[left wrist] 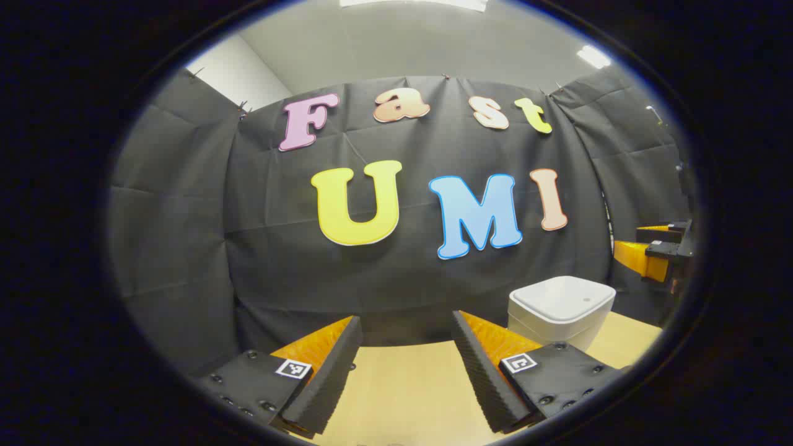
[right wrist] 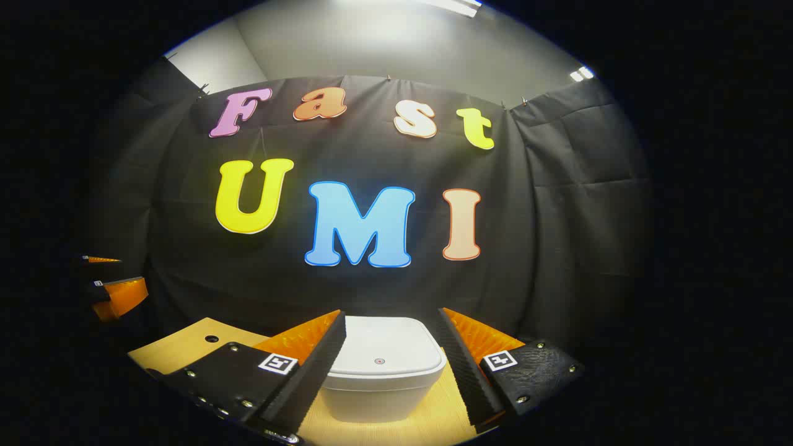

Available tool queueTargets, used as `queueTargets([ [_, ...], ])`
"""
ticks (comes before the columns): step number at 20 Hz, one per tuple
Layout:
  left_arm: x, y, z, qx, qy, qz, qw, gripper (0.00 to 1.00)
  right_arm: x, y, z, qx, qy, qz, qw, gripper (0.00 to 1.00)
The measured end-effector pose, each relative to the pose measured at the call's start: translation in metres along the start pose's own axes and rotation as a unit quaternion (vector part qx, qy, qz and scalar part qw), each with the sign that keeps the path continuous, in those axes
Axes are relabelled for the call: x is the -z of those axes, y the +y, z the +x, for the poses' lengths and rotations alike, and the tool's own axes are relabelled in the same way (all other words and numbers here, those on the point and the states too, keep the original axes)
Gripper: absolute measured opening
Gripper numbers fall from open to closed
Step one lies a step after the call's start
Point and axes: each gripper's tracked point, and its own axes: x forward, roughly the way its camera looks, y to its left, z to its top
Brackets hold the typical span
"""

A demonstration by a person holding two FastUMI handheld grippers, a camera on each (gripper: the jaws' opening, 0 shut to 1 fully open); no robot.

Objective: Press the lid of the desktop garbage bin to open it, pick up the crumpled paper on the desktop and throw it into the bin, then pick up the pop can on the desktop and drop it into the bin, and finally close the garbage bin lid.

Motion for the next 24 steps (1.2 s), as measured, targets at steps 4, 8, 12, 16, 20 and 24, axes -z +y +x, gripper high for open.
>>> queueTargets([
  [4,0.002,0.003,0.003,-0.006,0.002,0.002,1.000,1.00,0.002,-0.001,0.005,-0.006,0.001,0.000,1.000,0.86],
  [8,0.006,0.008,0.006,-0.015,0.008,0.003,1.000,1.00,0.007,0.006,0.021,-0.014,0.011,0.005,1.000,0.68],
  [12,0.010,0.012,0.008,-0.023,0.011,-0.002,1.000,1.00,0.020,0.013,0.028,-0.028,0.032,0.012,0.999,0.39],
  [16,0.008,0.015,0.010,-0.028,0.007,-0.001,1.000,1.00,0.028,0.017,0.030,-0.036,0.043,0.029,0.998,0.04],
  [20,0.006,0.009,0.013,-0.025,0.004,0.000,1.000,1.00,0.034,0.013,0.038,-0.044,0.050,0.028,0.997,0.03],
  [24,0.008,0.006,0.013,-0.022,0.008,-0.005,1.000,1.00,0.042,0.014,0.058,-0.050,0.062,0.033,0.996,0.04],
])
